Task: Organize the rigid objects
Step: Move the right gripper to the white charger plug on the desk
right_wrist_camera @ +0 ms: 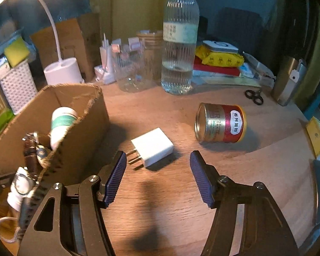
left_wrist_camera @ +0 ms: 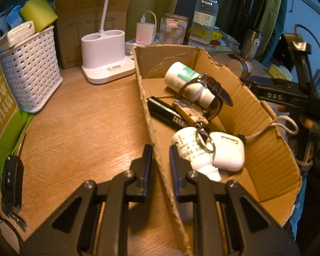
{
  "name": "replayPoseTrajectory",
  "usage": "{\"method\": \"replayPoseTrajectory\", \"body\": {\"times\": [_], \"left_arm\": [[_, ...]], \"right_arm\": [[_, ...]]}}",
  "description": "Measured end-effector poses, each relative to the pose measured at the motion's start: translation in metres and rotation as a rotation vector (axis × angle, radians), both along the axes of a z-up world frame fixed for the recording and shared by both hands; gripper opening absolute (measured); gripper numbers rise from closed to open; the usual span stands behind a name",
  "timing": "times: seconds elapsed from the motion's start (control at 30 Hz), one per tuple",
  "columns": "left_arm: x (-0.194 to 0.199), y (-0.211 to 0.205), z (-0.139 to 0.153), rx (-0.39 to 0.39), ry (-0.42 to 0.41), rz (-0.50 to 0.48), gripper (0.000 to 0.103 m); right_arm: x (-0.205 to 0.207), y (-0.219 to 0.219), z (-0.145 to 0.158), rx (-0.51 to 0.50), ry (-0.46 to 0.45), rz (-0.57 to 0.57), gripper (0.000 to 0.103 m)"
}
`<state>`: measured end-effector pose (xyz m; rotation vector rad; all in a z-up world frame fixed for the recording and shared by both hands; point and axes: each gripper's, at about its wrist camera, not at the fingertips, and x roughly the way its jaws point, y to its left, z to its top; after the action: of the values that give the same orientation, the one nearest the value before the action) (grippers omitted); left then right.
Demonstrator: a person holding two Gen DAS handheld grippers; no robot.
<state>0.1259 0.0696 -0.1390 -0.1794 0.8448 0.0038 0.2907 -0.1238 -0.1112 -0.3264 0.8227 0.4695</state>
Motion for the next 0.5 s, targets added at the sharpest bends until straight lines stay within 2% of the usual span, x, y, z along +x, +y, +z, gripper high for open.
{"method": "replayPoseTrajectory", "body": {"times": [0.1, 0.5], "left_arm": [[0.000, 0.000, 0.000, 0.000, 0.000, 0.000, 0.018], [0.000, 0.000, 0.000, -0.001, 0.001, 0.000, 0.018]], "right_arm": [[0.004, 0.002, -0.004, -0.008, -0.001, 0.032, 0.078], [0.021, 0.014, -0.016, -0.075, 0.002, 0.093, 0.079]]}}
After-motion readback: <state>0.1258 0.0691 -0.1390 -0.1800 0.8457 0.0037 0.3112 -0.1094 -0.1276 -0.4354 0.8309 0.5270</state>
